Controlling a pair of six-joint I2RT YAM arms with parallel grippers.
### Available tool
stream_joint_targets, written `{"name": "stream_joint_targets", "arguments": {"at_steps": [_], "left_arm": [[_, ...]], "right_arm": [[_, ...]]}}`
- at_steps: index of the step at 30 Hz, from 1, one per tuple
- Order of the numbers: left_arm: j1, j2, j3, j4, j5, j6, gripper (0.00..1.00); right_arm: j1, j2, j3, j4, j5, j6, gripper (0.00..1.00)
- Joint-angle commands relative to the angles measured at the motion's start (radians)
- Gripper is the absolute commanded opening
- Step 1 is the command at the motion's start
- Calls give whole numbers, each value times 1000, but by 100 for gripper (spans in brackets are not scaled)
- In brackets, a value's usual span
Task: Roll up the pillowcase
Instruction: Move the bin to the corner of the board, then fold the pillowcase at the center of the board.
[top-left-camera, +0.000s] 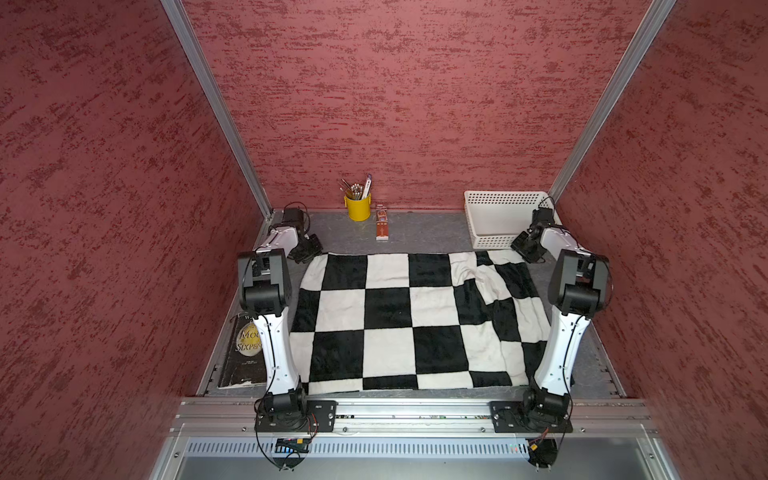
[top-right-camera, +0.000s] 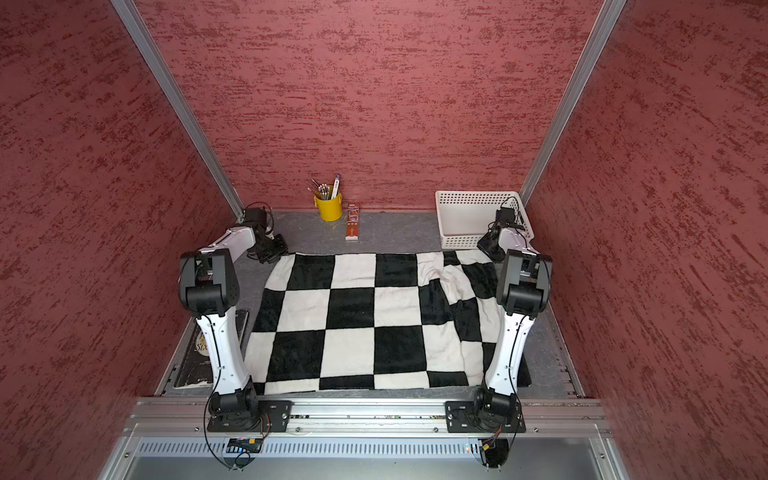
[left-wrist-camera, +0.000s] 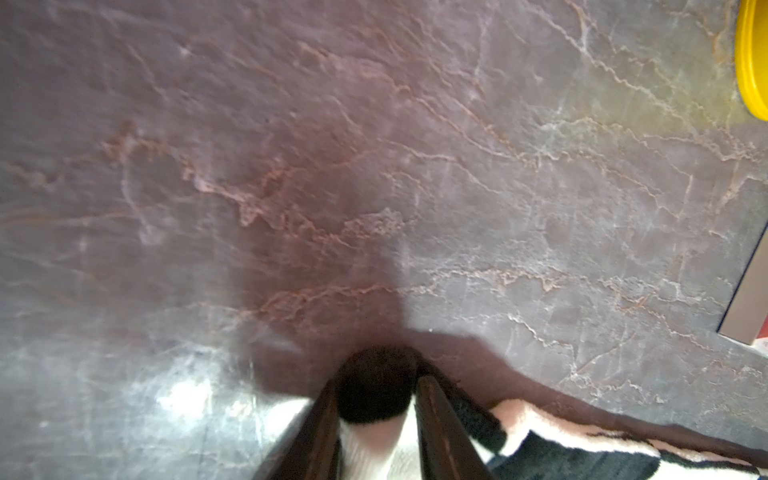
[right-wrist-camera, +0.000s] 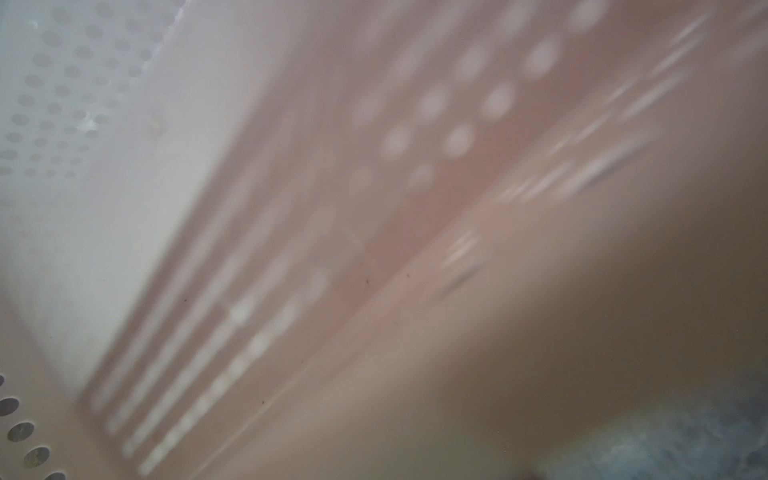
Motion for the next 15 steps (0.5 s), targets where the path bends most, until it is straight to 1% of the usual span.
{"name": "stream_joint_targets", "arguments": {"at_steps": [1,3,5,6,8,10,11,13,15], "left_arm": [[-8,30,8,-12,16,-11,33],[-8,31,9,-14,17,-10,33],[-8,30,10,-15,18,-7,33],[-8,30,9,-15,19,-8,33],[-8,29,9,-18,22,-6,32],[-8,27,9,-18,26,-6,32],[-8,26,7,-18,29,-7,29],[-8,23,6,-18,33,-9,19],[-8,16,0,-17,33,-13,4]], "right_arm": [[-3,14,18,41,22,9,45],[-3,9,10,53,31,6,50],[-3,8,-1,71,33,3,52],[-3,8,-7,84,35,4,51],[-3,8,-20,100,38,10,42],[-2,3,-32,107,38,16,25],[-3,-8,-48,117,39,16,16],[-3,-38,-88,147,44,7,0],[-3,-74,-127,167,52,-4,0]]}}
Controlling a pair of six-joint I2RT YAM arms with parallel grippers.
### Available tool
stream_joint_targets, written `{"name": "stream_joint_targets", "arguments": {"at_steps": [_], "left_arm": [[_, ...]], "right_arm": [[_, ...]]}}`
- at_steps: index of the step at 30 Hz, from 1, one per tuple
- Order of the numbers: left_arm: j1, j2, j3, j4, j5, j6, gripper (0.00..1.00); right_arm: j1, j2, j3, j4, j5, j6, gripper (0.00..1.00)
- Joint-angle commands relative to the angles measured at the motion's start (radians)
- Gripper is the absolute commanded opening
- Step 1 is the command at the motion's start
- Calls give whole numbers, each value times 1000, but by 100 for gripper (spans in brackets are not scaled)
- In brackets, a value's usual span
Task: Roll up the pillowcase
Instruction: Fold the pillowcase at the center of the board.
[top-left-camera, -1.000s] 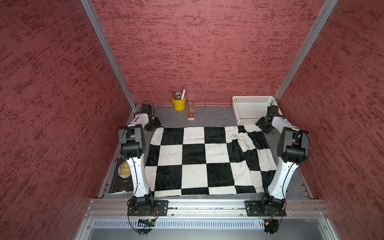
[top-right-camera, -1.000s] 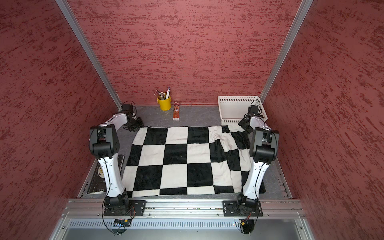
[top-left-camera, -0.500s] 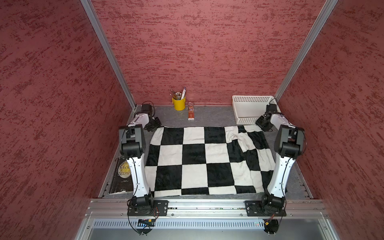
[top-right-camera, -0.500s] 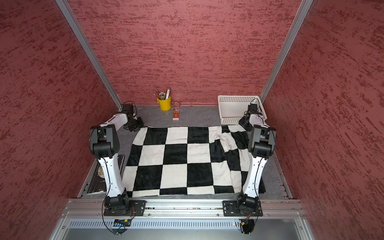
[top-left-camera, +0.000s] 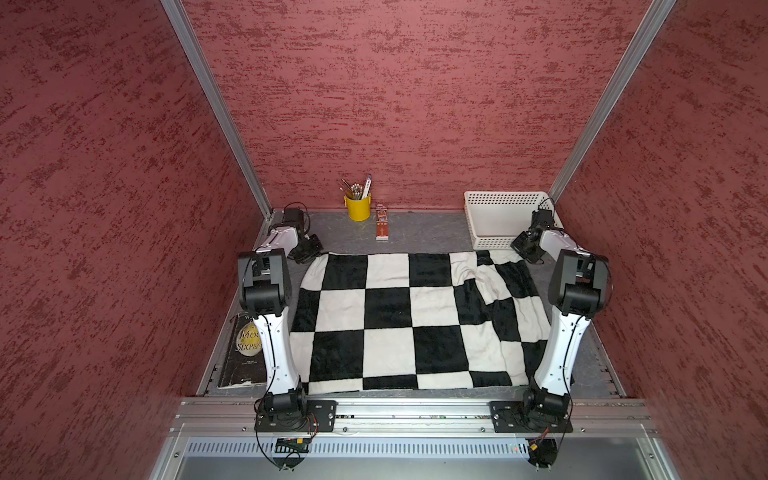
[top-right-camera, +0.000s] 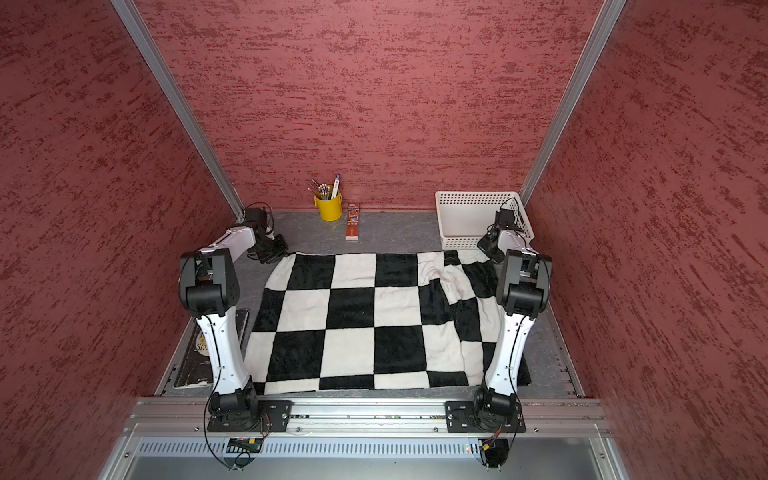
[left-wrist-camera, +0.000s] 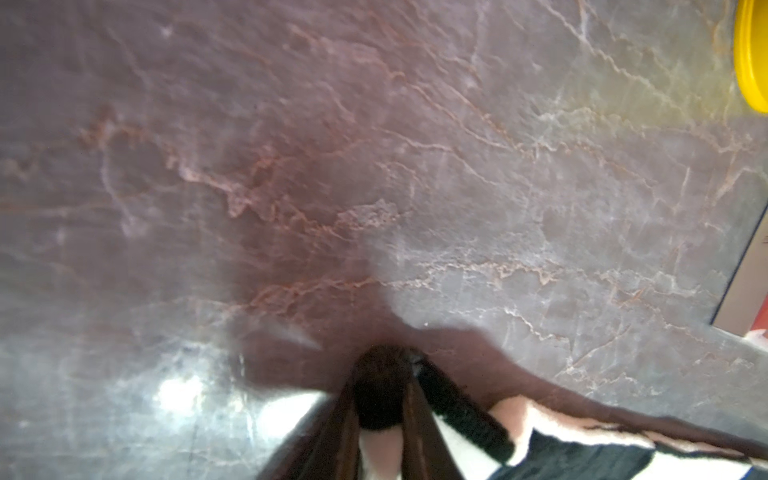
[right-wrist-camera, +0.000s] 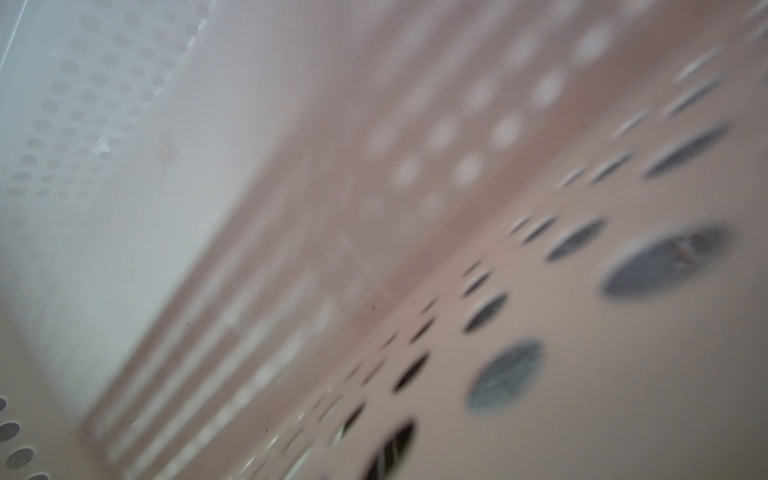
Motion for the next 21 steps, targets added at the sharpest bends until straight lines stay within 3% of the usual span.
{"name": "stream_joint_targets", "arguments": {"at_steps": [1,6,12,16,21], "left_arm": [[-7,7,-7,-5,14,-4,0],[0,-91,-78,38,5,-28,0],[22,-213,-109,50,-6,-36,0],[42,-267,-94,49,-11,-33,0],[57,-263,22,15,1,-22,0]], "right_arm": [[-3,-75,-82,74,29,-12,0],[-3,-234,-236,171,41,-43,0],[-3,-383,-312,201,37,-104,0],[-9,-453,-325,249,-7,-134,0],[-27,-441,-236,241,-81,-147,0]]}}
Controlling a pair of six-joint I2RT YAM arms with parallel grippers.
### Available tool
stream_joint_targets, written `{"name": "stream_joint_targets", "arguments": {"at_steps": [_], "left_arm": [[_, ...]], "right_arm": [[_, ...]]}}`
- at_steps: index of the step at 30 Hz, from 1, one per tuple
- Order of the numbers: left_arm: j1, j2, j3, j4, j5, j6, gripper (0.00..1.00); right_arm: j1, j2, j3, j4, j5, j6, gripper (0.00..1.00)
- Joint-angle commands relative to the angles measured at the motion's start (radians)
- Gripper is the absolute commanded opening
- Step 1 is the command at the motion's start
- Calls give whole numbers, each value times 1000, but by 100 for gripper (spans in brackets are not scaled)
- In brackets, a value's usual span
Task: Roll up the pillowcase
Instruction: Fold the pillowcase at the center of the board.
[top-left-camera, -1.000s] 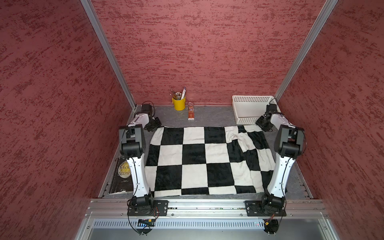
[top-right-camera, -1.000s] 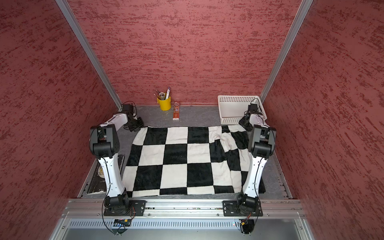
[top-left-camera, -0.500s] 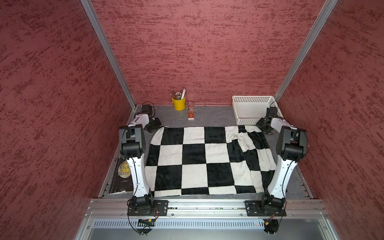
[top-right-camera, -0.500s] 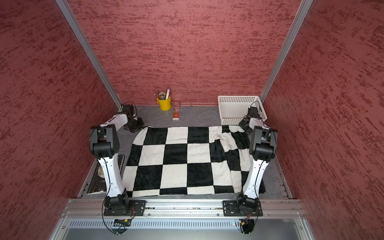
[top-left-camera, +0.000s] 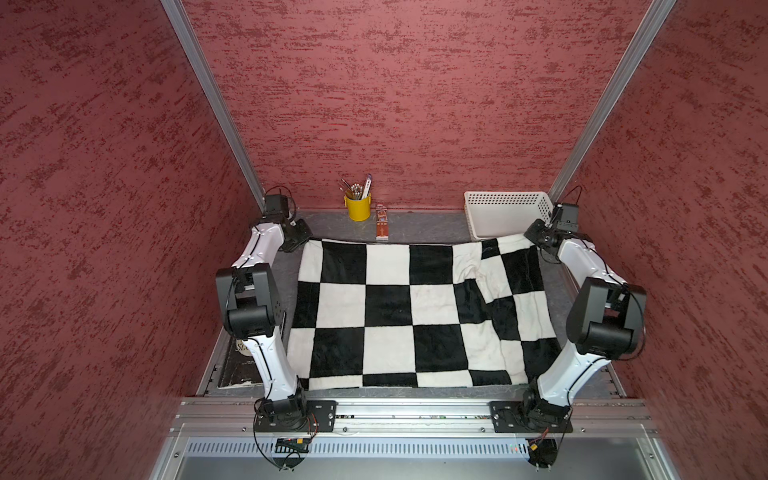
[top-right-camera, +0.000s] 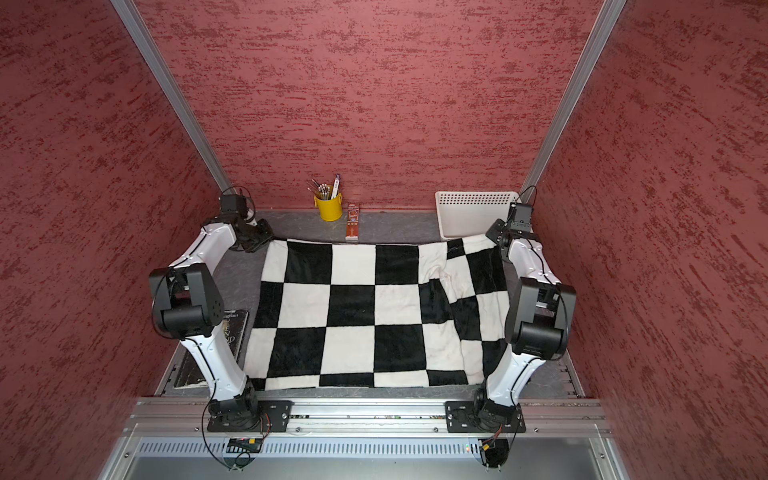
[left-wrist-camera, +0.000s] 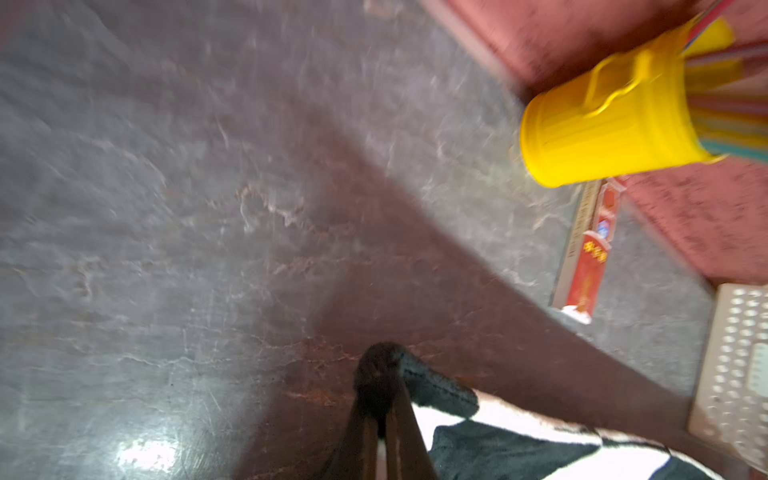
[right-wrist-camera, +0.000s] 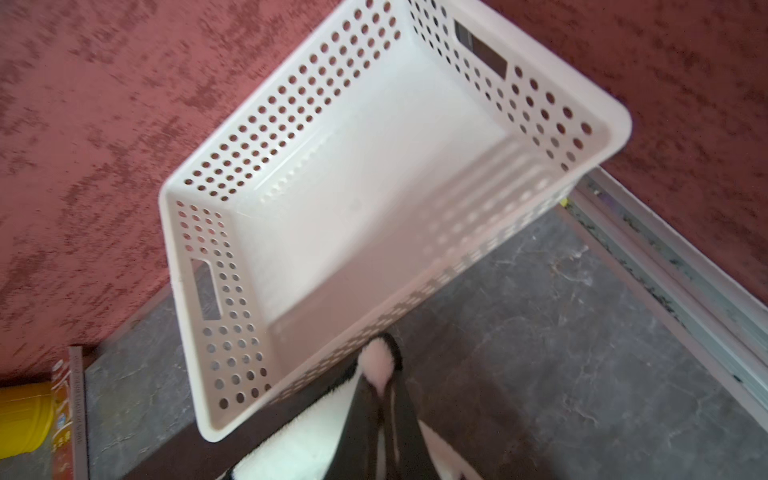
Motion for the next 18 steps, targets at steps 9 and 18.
{"name": "stream_joint_targets", "arguments": {"at_steps": [9,18], "left_arm": [[9,34,195,-24,25,14,0],[21,-157,-76,99,-42,12,0]], "right_arm": [[-33,18,125,27,-78,-42,0],[-61,-141,-126,80,-27,-11,0]]}}
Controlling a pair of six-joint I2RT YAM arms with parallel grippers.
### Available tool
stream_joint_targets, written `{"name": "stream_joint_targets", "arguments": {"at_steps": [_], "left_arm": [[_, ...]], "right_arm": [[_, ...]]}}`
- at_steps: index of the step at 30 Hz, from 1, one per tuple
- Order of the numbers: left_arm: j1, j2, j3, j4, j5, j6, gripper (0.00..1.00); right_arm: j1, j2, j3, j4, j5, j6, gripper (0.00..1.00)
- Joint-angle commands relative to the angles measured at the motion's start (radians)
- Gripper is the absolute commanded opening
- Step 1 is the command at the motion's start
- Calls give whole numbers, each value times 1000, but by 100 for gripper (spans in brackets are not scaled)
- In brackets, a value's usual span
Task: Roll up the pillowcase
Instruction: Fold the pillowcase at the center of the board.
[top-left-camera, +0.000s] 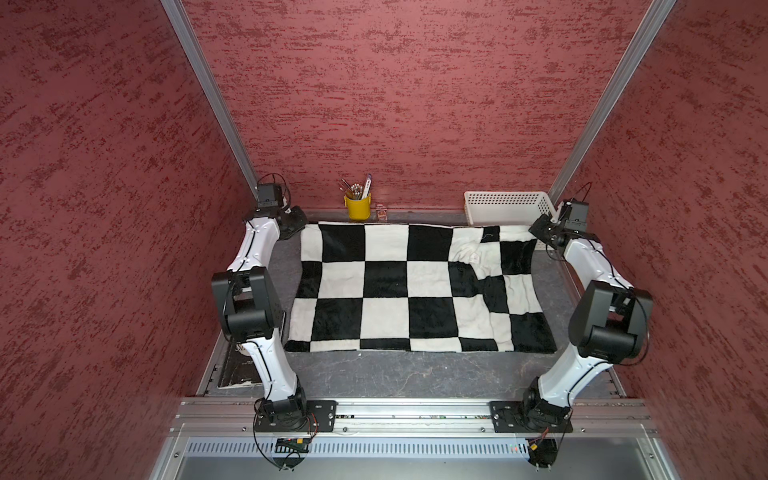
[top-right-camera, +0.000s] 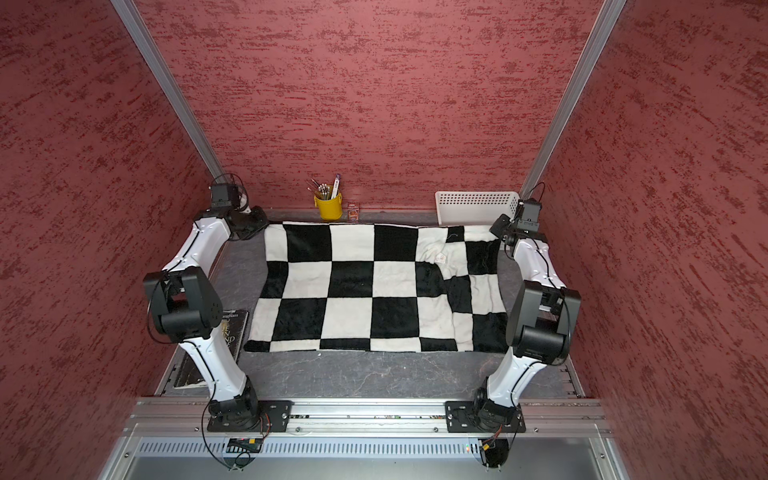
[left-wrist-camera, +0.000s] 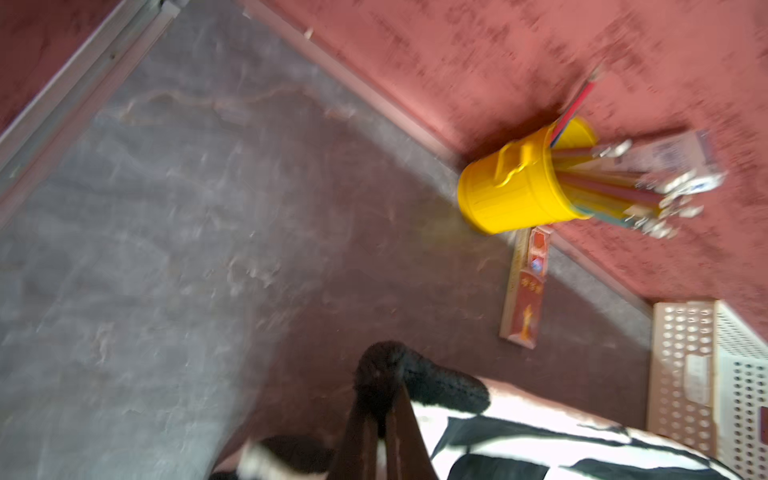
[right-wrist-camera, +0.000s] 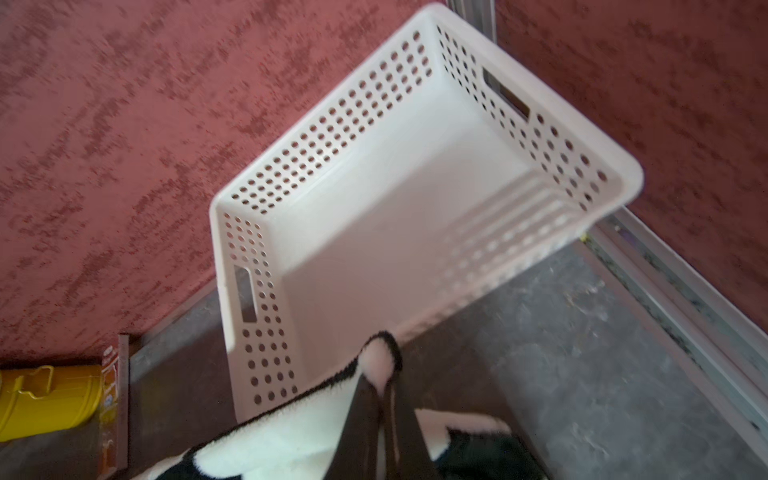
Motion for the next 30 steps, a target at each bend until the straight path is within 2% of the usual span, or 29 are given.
{"name": "stream_joint_targets", "arguments": {"at_steps": [1,7,13,17,30], "left_arm": [[23,-140,-147,97,-53,-2,0],[56,-307,-384,170,-66,-25,0],[72,-439,-559,191,-120,-54,0],[89,-512,-640,179,-136,-86,0],[103,-709,-816,51,-207,-147,0]], "right_arm": [[-28,-109,-112,55,53,17,0],[-33,-255,-271,37,126,65,0],[-33,-425,-432,-15,223,149,0],[-33,-524,-523,-55,266,154,0],[-33,-709,-635,-260,362,162,0]]}}
